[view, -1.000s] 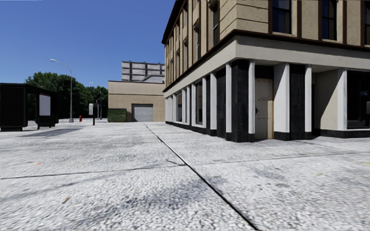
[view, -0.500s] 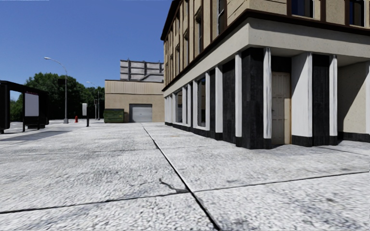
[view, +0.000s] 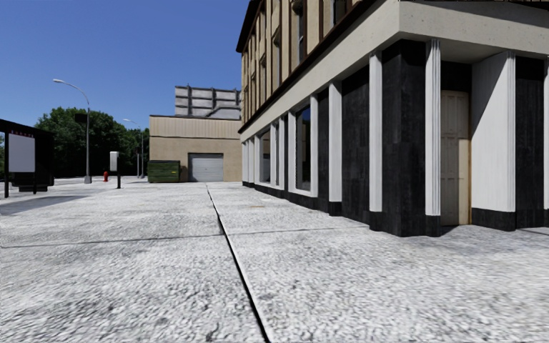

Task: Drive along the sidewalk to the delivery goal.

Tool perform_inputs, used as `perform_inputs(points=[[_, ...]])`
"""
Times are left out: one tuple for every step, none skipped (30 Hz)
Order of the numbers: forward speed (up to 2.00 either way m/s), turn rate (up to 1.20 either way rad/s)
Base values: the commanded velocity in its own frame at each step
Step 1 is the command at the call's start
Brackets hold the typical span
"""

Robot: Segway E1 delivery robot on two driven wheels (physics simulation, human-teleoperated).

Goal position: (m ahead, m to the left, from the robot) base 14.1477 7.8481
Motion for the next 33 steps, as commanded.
perform_inputs(points=[[2.0, 0.0], [2.0, 0.0], [2.0, 0.0], [2.0, 0.0], [2.0, 0.0], [2.0, 0.0], [2.0, 0.0], [2.0, 0.0], [2.0, 0.0], [2.0, 0.0], [2.0, 0.0], [2.0, 0.01], [2.0, 0.08], [2.0, 0.08], [2.0, 0.13], [2.0, 0.15], [2.0, 0.16], [2.0, 0.16], [2.0, 0.16], [2.0, 0.16], [2.0, 0.16], [2.0, 0.16], [2.0, 0.16], [2.0, 0.16], [2.0, 0.16], [2.0, 0.16], [2.0, 0.16], [2.0, 0.16], [2.0, 0.16], [2.0, 0.16], [2.0, 0.16], [2.0, 0.16], [2.0, 0.16]])
